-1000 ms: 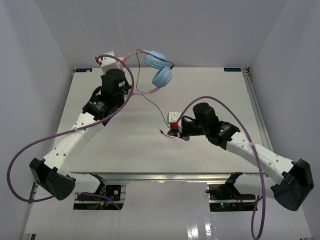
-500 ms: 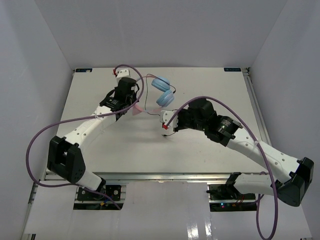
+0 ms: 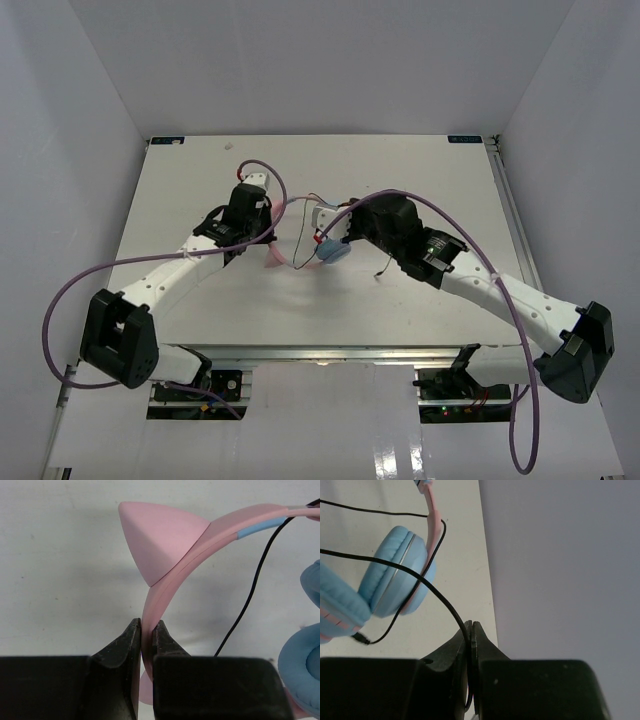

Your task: Wrap the headphones

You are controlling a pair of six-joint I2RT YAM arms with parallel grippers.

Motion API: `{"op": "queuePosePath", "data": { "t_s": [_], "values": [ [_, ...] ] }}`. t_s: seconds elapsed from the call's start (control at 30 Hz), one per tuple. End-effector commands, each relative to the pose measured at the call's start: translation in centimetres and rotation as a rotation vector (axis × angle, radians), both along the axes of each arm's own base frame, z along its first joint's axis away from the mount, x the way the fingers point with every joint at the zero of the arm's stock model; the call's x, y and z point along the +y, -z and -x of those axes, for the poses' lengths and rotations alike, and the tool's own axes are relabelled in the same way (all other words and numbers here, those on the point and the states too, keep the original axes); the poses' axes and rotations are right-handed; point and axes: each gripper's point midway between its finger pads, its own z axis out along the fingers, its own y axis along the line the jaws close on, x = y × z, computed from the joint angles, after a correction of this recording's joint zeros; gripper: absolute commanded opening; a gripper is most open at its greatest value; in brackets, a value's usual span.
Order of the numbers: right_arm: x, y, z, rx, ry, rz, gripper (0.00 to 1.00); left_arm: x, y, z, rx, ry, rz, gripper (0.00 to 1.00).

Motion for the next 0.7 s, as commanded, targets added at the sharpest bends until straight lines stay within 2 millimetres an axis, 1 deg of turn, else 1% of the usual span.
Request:
{"op": "queuePosePath", "data": {
  "t_s": [0.0, 0.03, 0.17, 0.27, 0.33, 0.37, 0.5, 0.6, 0.67],
  "values": [
    [0.2, -1.7, -1.7, -0.016, 0.018, -0.124, 0.08, -3.5, -5.3, 2.5, -0.114, 0.229, 0.171, 0.00],
    [0.4, -1.4, -1.9, 0.025, 0.002, -0.160, 0.08, -4.0, -6.0, 3.3, -0.124, 0.281, 0.188, 0.00],
    [1.0, -0.4, -2.8, 0.128, -0.028, -0.232, 0.08, -5.6, -6.8, 6.2, -0.147, 0.465, 0.218, 0.00],
    [1.5, 0.8, -2.8, 0.238, -0.095, -0.277, 0.08, -5.9, -6.8, 7.8, -0.162, 0.542, 0.227, 0.00],
    [1.1, 1.3, -3.2, 0.311, -0.112, -0.324, 0.08, -6.2, -7.5, 9.0, -0.179, 0.602, 0.254, 0.00],
    [1.5, 1.4, -2.9, 0.352, -0.149, -0.348, 0.08, -6.4, -7.8, 9.5, -0.186, 0.631, 0.265, 0.00],
    [1.7, 1.8, -2.5, 0.479, -0.198, -0.420, 0.08, -6.5, -8.5, 10.1, -0.207, 0.660, 0.271, 0.00],
    [2.3, 2.5, -1.0, 0.603, -0.281, -0.473, 0.08, -6.0, -9.6, 9.4, -0.232, 0.609, 0.261, 0.00],
    [2.3, 3.7, 0.0, 0.701, -0.321, -0.503, 0.08, -6.0, -10.7, 9.1, -0.247, 0.591, 0.271, 0.00]
  ]
}}
